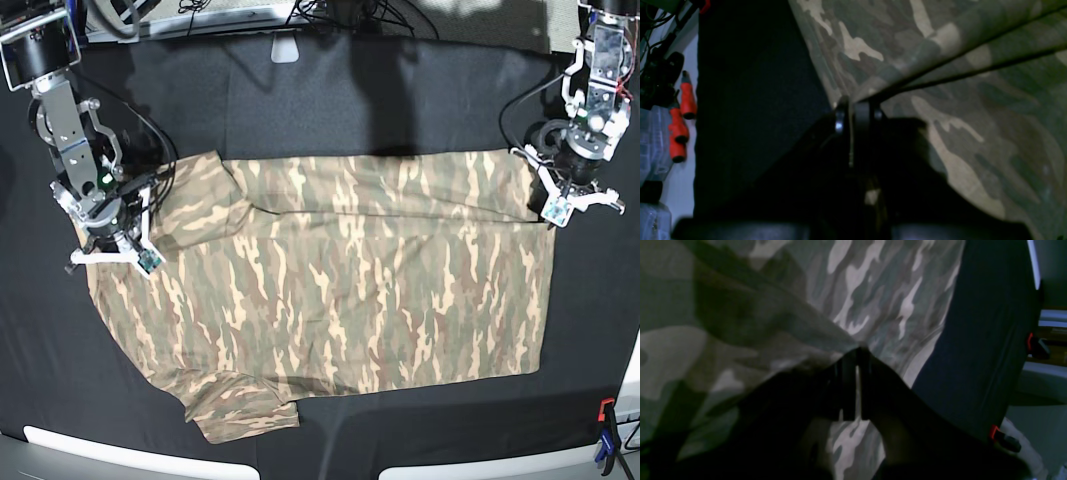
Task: Layout the t-shirt on the table in an organized manner, then fold the t-shirt properly
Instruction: 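Grasp the shirt's side edges with both grippers and pull them taut, then regrasp the shirt's shoulder edges with both grippers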
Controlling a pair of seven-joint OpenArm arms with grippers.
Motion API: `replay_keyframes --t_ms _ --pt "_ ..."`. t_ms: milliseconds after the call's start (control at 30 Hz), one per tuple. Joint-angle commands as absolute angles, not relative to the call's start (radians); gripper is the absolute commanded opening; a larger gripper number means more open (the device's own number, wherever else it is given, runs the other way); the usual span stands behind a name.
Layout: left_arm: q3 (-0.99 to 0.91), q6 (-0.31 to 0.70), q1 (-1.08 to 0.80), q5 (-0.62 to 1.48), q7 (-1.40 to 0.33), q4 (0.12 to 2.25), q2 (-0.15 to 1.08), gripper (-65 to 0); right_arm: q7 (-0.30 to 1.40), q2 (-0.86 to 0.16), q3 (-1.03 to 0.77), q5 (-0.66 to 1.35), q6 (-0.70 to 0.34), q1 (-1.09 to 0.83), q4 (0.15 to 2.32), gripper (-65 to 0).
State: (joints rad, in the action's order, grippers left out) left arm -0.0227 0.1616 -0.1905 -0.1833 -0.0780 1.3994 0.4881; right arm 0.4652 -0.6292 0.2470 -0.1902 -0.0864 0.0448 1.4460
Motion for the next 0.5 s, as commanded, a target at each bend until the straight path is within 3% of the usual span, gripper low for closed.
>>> replay_keyframes --t_ms 0,467 --pt "-0.031 0.142 -0.179 -0.182 -0.058 1.414 0.505 -65.0 0.457 -0.656 0.236 -0.205 -0.058 0.076 1.46 -65.0" --pt "-0.031 0.142 -0.179 -0.181 -0.006 1.414 0.505 -65.0 0.49 -0.696 0.236 -0.2 -0.045 0.105 1.459 -65.0"
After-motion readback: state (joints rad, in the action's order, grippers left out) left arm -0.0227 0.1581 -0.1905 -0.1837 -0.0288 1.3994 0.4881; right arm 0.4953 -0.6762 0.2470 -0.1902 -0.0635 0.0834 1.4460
